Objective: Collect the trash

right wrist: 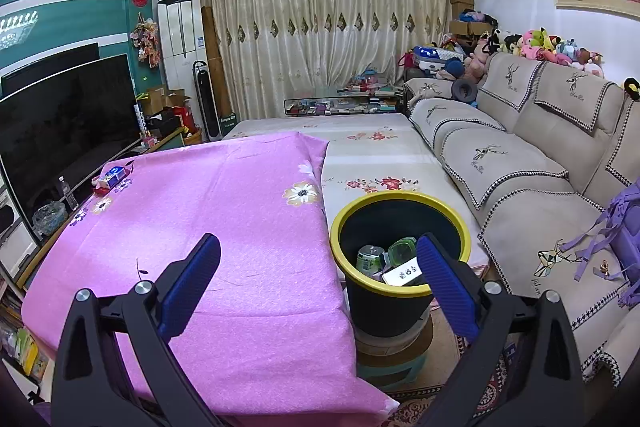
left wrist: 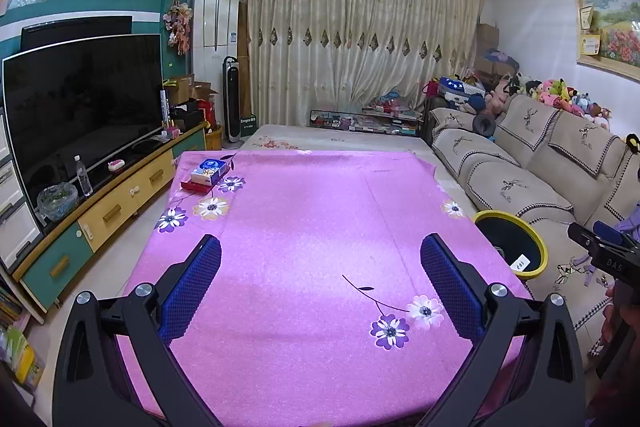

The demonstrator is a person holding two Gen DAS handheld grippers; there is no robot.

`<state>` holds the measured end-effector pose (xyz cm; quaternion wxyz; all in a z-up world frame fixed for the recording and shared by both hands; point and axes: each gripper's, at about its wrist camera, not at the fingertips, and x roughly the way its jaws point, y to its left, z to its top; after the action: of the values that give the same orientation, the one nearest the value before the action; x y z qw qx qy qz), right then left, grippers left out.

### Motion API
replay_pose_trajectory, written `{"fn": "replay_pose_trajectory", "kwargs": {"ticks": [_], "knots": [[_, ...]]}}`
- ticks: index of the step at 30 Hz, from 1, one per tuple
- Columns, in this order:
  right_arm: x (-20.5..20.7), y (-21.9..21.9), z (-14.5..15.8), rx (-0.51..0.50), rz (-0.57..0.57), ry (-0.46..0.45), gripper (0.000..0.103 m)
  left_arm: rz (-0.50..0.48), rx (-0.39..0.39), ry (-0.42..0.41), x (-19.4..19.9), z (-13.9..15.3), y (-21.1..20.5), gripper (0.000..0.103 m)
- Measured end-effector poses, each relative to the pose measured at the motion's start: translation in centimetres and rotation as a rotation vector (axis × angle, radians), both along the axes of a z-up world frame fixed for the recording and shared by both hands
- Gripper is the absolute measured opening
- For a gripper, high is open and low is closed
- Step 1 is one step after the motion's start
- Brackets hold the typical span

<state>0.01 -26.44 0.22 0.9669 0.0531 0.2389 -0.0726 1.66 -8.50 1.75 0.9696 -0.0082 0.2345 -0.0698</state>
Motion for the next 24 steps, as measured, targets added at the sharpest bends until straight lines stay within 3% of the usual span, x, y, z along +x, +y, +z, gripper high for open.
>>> {"fn": "replay_pose_trajectory", "kwargs": {"ticks": [24], "knots": [[0.29, 0.44, -0.37, 0.006, 0.004, 0.003, 0.094, 0.004, -0.002, 0.009, 0.35, -0.26, -0.13, 0.098]]}}
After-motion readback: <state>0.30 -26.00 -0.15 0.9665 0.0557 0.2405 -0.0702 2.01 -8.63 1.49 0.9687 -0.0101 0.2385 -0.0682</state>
